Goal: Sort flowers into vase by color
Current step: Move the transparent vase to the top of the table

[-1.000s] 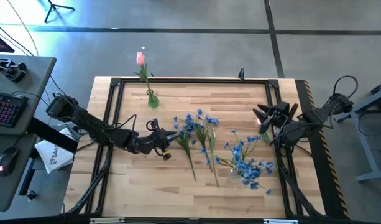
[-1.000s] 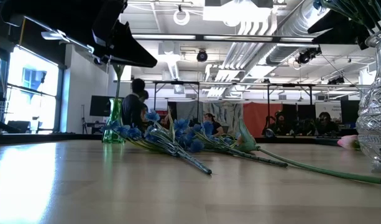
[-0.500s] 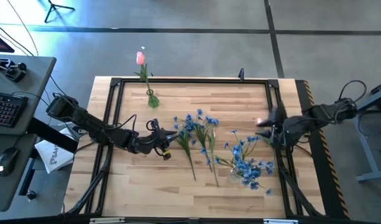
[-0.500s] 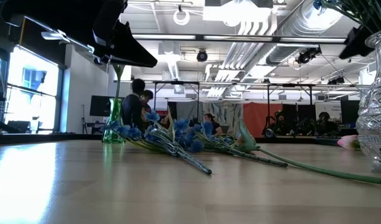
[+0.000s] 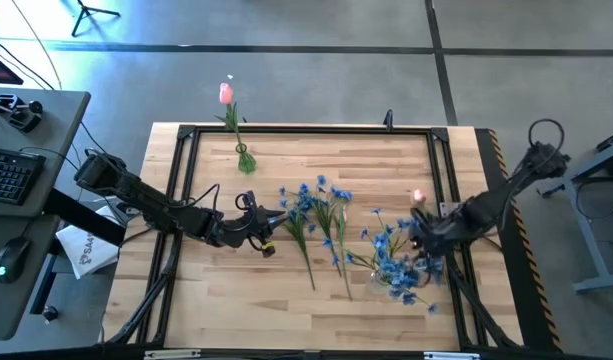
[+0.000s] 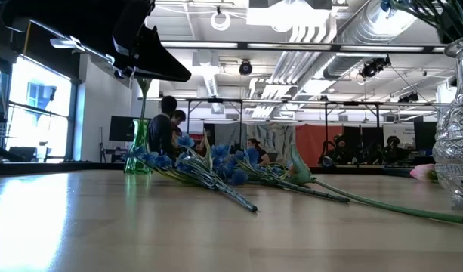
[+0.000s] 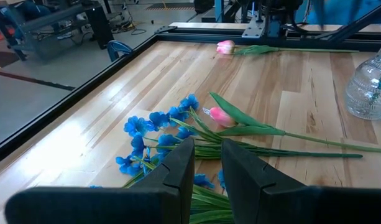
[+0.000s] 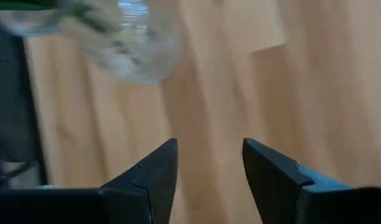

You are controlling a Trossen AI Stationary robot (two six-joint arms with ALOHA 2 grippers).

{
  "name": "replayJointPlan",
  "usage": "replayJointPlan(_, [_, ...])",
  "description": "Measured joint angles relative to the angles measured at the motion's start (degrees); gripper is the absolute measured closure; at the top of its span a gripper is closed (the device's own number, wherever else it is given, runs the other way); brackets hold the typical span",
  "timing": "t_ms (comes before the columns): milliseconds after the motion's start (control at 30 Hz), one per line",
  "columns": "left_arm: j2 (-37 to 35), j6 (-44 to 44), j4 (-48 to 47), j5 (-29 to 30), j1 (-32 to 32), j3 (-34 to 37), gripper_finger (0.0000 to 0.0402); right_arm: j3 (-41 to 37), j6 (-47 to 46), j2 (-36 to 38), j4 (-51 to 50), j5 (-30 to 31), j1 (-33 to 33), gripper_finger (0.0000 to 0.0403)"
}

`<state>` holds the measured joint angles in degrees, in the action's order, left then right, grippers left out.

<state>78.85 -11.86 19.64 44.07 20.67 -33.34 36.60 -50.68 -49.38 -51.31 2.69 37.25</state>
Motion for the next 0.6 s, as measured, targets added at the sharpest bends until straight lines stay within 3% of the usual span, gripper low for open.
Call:
replayJointPlan(100, [0.0,-0.1,0.0,0.0,0.0,0.0,0.0335,0.0,-6.1,-2.1,4.5,4.1,6.6,0.0212])
replayJointPlan(300, [0.0,0.0,0.0,0.0,0.0,0.0,0.0335,0.0,-11.8,-8.0,15.4,21.4,18.0,0.0148])
replayJointPlan(467, [0.0,0.0,0.0,0.0,0.0,0.0,0.0335,0.0,-9.6,-14.2,18.8,27.6,21.1,0.0081])
replayJointPlan(600, [0.0,0.0,0.0,0.0,0.0,0.0,0.0335,0.0,-7.5,-20.1,21.9,31.5,21.1,0.0055])
